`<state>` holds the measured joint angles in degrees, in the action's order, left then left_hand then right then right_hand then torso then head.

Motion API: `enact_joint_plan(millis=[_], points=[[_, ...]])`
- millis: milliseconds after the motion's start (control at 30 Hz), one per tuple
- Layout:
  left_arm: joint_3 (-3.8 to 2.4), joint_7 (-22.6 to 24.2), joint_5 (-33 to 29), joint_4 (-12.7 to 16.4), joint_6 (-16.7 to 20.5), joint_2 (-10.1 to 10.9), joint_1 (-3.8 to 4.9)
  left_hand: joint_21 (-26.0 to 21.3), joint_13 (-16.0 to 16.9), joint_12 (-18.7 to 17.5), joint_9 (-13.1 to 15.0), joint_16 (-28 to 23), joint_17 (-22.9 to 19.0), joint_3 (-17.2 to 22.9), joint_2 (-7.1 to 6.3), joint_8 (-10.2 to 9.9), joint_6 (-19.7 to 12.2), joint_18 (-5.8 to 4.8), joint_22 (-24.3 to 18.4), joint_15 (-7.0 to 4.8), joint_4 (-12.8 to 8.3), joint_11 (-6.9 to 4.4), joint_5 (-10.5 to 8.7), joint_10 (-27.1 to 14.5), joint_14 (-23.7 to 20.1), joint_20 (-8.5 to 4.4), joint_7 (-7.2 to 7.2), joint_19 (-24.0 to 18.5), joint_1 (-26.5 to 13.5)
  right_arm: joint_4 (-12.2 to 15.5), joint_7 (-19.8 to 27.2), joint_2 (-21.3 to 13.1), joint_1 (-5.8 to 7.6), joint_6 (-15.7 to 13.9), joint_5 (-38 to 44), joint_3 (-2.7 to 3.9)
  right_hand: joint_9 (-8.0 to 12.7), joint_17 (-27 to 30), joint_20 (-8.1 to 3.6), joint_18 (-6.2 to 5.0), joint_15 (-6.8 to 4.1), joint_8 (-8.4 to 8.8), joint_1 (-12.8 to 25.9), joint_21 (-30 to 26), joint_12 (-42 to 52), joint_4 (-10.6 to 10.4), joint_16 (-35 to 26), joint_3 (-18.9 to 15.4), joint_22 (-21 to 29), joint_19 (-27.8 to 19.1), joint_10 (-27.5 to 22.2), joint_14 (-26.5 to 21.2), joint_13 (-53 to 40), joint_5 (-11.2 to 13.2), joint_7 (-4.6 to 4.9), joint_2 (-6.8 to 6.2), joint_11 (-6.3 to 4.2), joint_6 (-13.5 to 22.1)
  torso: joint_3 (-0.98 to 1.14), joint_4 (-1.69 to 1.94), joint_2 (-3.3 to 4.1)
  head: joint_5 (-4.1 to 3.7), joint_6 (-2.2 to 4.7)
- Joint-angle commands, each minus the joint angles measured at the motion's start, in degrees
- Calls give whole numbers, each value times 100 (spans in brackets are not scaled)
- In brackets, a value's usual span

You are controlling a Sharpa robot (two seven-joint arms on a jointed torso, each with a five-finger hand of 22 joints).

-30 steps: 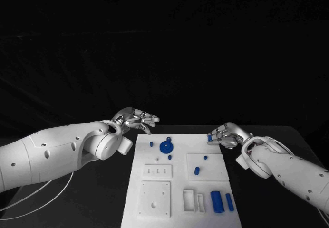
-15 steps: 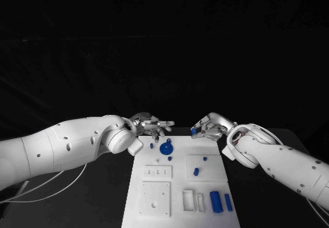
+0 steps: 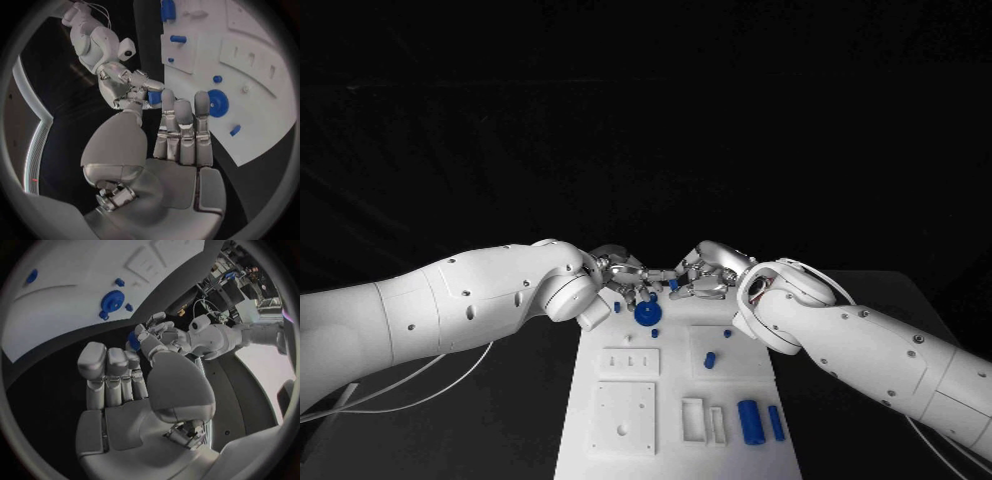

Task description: Assemble the parts on the task board

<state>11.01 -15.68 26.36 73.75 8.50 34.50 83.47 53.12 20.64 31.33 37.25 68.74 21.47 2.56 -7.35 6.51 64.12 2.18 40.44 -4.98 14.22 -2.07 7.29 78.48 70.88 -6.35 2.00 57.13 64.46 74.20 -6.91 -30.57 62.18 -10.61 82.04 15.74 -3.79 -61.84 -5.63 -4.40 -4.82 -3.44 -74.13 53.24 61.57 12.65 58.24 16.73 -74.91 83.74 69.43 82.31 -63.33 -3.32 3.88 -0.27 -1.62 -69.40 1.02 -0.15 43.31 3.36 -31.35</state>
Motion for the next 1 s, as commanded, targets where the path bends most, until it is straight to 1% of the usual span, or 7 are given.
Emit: enact_joint_plan(millis=[33,267,633,733,833,967,1000], points=[[1,-347,302,5,115,-42,16,-36,-20,26,-87,46,-42,8,-57,27,-38,-16,19,6,40,-12,-39,-37,-53,40,6,11,8,21,-267,50,5,-54,235,-9,-31,-6,-50,31,-27,-18,20,-18,-25,-8,-11,33,-632,6,22,22,10,14,-61,-49,-3,-276,-2,-4,-9,7,-9],[5,-490,389,53,96,-77,15,-52,-35,32,-194,67,-76,18,-28,23,-23,-16,44,7,8,-11,-88,-35,-57,42,10,13,36,39,-316,122,6,-29,255,-30,-31,-9,-50,30,-28,-18,33,-19,-24,-27,-9,37,-631,9,24,25,10,2,-64,-66,-4,-274,-7,3,0,25,-10],[5,-539,413,62,189,-89,14,-110,-63,16,-295,79,-132,-77,262,63,-12,-21,105,7,-343,-12,-41,-29,-60,42,11,22,34,45,-330,196,5,84,352,-137,-31,-10,-51,30,-29,-18,37,-29,-29,-55,-13,46,-629,11,21,25,15,-12,-67,-88,-5,-273,-14,1,-2,33,-35],[5,-546,412,48,206,-98,13,-113,-67,11,-300,76,-137,-94,304,67,-13,-20,115,7,-390,-14,-34,-27,-58,41,9,29,33,40,-330,211,5,106,393,-161,-31,-11,-51,30,-29,-18,36,-29,-34,-66,-14,46,-630,11,19,25,20,-28,-68,-91,-6,-275,-16,0,0,27,-28],[5,-564,404,37,199,-107,13,-129,-69,9,-308,81,-138,-163,428,73,-11,-23,134,5,-498,-15,-15,-21,-58,41,8,32,31,35,-339,222,5,125,418,-177,-31,-9,-51,30,-29,-19,36,-30,-30,-70,-18,48,-630,11,23,24,17,-36,-69,-92,-7,-278,-15,2,-2,36,-41],[5,-601,382,34,142,-125,12,-144,-66,9,-316,94,-135,-373,775,78,7,-32,170,-5,-888,-19,31,-31,-59,31,0,33,172,29,-356,246,5,119,450,-192,-31,-10,-51,31,-30,-18,39,-29,-30,-74,-16,47,-630,12,23,25,17,-36,-70,-92,-6,-277,-11,0,-4,41,-48],[5,-608,381,35,130,-127,12,-148,-65,11,-317,89,-137,-386,809,78,10,-33,173,-3,-920,-28,35,-28,-67,33,-10,29,194,29,-358,249,5,116,454,-193,-31,-12,-52,31,-30,-18,43,-28,-30,-79,-15,47,-631,12,23,26,17,-37,-70,-93,-6,-276,-11,0,-4,41,-48]])
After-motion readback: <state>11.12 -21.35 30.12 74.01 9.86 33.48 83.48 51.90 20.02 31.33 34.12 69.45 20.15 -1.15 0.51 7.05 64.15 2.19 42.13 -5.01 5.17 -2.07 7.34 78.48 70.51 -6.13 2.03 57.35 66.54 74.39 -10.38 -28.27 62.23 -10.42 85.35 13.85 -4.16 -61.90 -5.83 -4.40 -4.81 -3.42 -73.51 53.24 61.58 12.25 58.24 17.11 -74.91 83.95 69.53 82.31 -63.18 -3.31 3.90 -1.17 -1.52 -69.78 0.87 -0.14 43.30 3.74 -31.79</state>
